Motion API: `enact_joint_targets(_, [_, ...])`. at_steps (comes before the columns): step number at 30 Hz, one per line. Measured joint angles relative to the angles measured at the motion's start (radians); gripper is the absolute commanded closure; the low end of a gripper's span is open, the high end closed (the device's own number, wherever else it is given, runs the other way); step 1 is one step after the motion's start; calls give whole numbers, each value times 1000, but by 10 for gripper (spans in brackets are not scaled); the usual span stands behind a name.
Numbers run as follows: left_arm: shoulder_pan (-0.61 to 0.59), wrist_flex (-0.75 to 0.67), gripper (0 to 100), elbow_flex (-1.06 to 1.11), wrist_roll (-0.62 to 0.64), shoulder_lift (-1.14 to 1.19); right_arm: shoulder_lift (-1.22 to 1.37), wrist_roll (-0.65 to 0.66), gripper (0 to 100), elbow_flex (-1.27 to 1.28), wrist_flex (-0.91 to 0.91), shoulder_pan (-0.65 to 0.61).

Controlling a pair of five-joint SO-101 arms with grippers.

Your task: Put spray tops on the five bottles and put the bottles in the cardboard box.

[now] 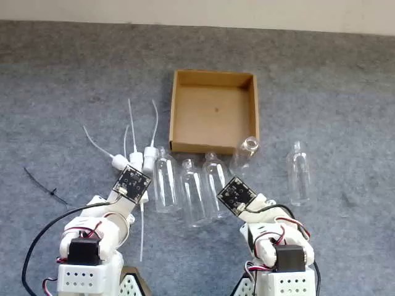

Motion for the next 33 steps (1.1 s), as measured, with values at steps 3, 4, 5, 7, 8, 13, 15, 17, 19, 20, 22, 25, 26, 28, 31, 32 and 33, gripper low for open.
enact_joint_targets(3, [0, 0, 952, 0, 0, 0, 0, 0, 993, 0, 0, 0])
enact_joint_targets(4, [0, 0, 953, 0, 0, 0, 0, 0, 993, 0, 0, 0])
enact_joint_targets(5, [0, 0, 954, 0, 0, 0, 0, 0, 993, 0, 0, 0])
enact_joint_targets(7, [0, 0, 954, 0, 0, 0, 0, 0, 993, 0, 0, 0])
enact_joint_targets(8, [0, 0, 954, 0, 0, 0, 0, 0, 993, 0, 0, 0])
enact_joint_targets(13, [0, 0, 954, 0, 0, 0, 2, 3, 993, 0, -15, 0])
enact_joint_targets(15, [-3, 0, 954, 0, 0, 0, 11, 5, 993, 0, -26, 0])
enact_joint_targets(17, [-3, 0, 954, 0, 0, 0, 11, 5, 993, 0, -35, 0])
enact_joint_targets(19, [-37, 0, 952, 0, 0, 0, 11, -3, 993, 0, -54, 0])
enact_joint_targets(20, [-60, 0, 952, 0, 0, 0, 11, -34, 993, 0, -68, 0])
enact_joint_targets(22, [-106, -8, 952, 0, 0, 0, 11, -110, 993, 0, -98, 0])
enact_joint_targets(25, [-170, -25, 952, 0, 0, 0, 11, -187, 991, 0, -120, 0])
enact_joint_targets(26, [-184, -26, 952, 0, 0, 0, 11, -195, 991, 0, -121, 0])
enact_joint_targets(28, [-195, -26, 952, 0, 0, 0, 11, -201, 990, 0, -124, 0])
enact_joint_targets(31, [-198, -26, 952, 0, 0, 0, 11, -204, 989, 0, -123, 48])
enact_joint_targets(32, [-198, -26, 952, 0, 0, 0, 11, -204, 988, -9, -123, 78])
enact_joint_targets(33, [-198, -26, 952, 0, 0, 0, 12, -204, 988, -31, -123, 115])
